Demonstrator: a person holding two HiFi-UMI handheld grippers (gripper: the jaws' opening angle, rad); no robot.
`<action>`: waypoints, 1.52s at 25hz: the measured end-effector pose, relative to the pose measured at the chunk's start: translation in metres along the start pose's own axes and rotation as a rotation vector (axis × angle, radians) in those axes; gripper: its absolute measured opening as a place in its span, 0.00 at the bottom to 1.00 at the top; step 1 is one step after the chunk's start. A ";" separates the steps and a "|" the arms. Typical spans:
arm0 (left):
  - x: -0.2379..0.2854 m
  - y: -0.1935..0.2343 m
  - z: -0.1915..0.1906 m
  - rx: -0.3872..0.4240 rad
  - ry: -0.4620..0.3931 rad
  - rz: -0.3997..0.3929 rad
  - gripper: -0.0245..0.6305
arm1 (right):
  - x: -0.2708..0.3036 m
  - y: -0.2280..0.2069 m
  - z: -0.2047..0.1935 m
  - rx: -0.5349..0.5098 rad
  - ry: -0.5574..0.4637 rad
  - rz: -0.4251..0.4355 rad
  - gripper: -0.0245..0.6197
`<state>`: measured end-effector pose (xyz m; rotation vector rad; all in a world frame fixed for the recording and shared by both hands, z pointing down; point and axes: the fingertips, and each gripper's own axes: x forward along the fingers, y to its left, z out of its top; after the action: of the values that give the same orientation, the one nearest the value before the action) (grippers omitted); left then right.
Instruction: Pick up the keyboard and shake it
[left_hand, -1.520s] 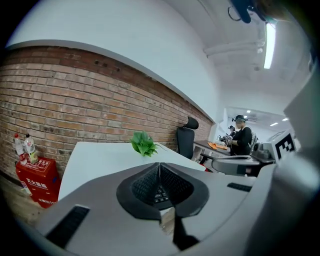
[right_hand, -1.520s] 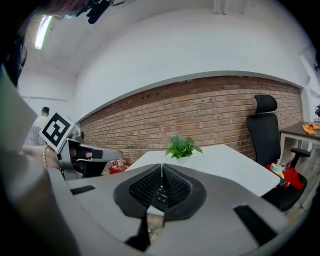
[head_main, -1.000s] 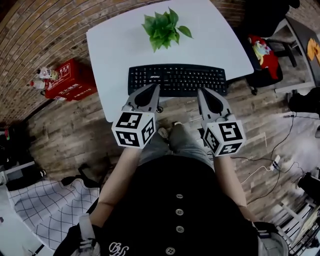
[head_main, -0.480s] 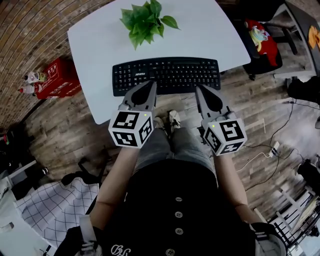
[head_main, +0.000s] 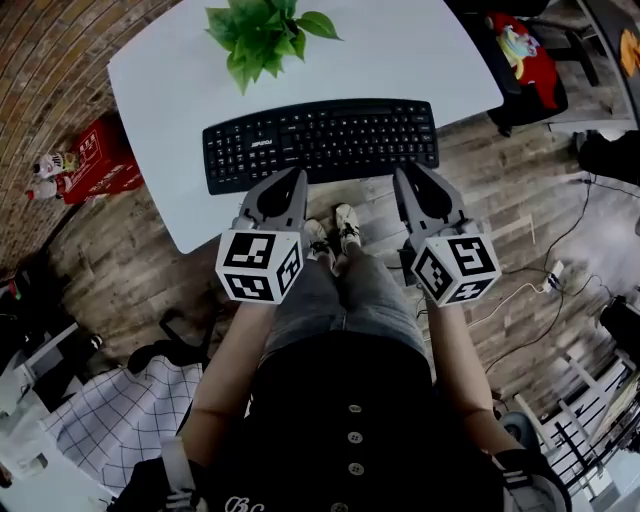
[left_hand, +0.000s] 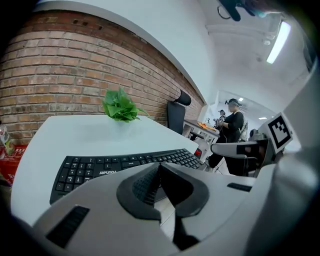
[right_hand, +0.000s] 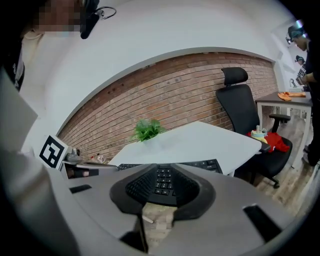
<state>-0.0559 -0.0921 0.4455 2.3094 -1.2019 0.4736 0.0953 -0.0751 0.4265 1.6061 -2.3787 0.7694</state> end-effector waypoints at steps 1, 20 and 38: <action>0.003 -0.001 -0.002 0.000 0.004 -0.004 0.06 | 0.000 -0.004 -0.004 0.013 0.006 -0.008 0.22; 0.030 -0.014 -0.019 0.016 0.047 -0.028 0.06 | 0.003 -0.066 -0.083 0.515 0.061 -0.075 0.41; 0.045 -0.017 -0.021 0.009 0.060 -0.022 0.06 | 0.055 -0.095 -0.074 0.945 -0.194 0.025 0.45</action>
<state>-0.0181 -0.1014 0.4816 2.2964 -1.1475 0.5375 0.1478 -0.1095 0.5428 1.9923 -2.2685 2.0348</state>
